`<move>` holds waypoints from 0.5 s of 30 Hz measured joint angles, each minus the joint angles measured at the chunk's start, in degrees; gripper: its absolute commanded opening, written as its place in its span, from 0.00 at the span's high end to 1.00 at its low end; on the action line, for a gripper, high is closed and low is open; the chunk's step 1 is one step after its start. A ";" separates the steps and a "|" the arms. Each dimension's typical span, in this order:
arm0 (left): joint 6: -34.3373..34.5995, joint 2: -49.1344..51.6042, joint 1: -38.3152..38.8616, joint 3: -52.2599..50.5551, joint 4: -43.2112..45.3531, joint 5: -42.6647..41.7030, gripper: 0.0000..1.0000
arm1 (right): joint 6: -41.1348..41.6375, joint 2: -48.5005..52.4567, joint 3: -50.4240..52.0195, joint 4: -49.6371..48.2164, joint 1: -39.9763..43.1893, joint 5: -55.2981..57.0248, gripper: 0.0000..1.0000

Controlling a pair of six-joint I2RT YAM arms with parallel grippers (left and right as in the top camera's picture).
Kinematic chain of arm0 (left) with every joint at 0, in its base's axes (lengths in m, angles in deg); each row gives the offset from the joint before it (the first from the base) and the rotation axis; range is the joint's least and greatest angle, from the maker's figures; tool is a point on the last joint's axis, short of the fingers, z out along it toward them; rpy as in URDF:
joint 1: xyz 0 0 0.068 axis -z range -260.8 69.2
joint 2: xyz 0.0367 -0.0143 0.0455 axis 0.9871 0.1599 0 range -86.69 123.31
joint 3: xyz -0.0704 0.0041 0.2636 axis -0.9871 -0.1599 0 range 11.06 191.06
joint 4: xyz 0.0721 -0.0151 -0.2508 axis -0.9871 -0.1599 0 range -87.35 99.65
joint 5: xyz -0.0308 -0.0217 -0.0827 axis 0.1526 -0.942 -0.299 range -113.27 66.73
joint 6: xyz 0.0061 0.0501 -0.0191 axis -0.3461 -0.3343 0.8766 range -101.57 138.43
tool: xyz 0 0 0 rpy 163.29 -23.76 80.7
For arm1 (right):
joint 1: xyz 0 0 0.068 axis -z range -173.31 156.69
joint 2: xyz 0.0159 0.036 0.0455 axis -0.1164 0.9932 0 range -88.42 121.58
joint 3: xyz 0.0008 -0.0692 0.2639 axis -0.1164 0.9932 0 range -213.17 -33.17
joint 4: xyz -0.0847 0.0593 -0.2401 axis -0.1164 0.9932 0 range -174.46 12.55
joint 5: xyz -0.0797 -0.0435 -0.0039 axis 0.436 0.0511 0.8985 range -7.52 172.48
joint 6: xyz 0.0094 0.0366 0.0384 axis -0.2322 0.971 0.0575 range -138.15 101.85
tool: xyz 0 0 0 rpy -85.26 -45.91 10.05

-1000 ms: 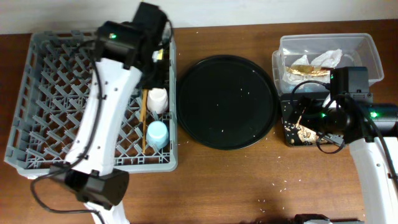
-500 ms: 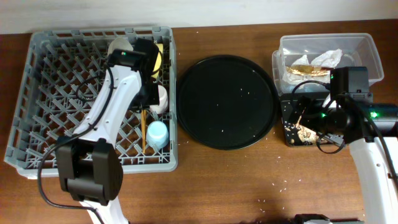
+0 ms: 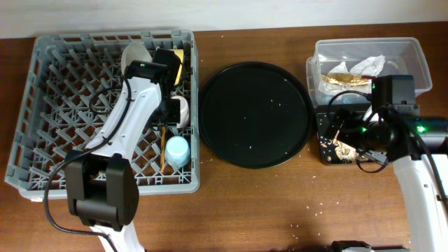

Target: Sort waste into correct bins and load items into the dishwasher rack

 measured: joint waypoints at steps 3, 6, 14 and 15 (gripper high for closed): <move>-0.04 0.00 0.00 2.47 -2.82 -0.02 0.55 | 0.07 0.00 0.00 0.00 0.00 0.00 0.01; -0.20 -0.15 0.00 10.05 -7.50 0.00 0.55 | 0.07 0.00 0.00 -0.02 0.00 0.00 0.02; -0.17 -8.52 0.00 30.05 -17.97 2.36 0.00 | 0.02 0.00 0.00 0.00 0.00 0.00 0.01; -0.50 -10.03 0.00 30.75 -18.01 3.13 0.00 | 0.04 0.00 0.00 0.00 0.00 0.00 0.02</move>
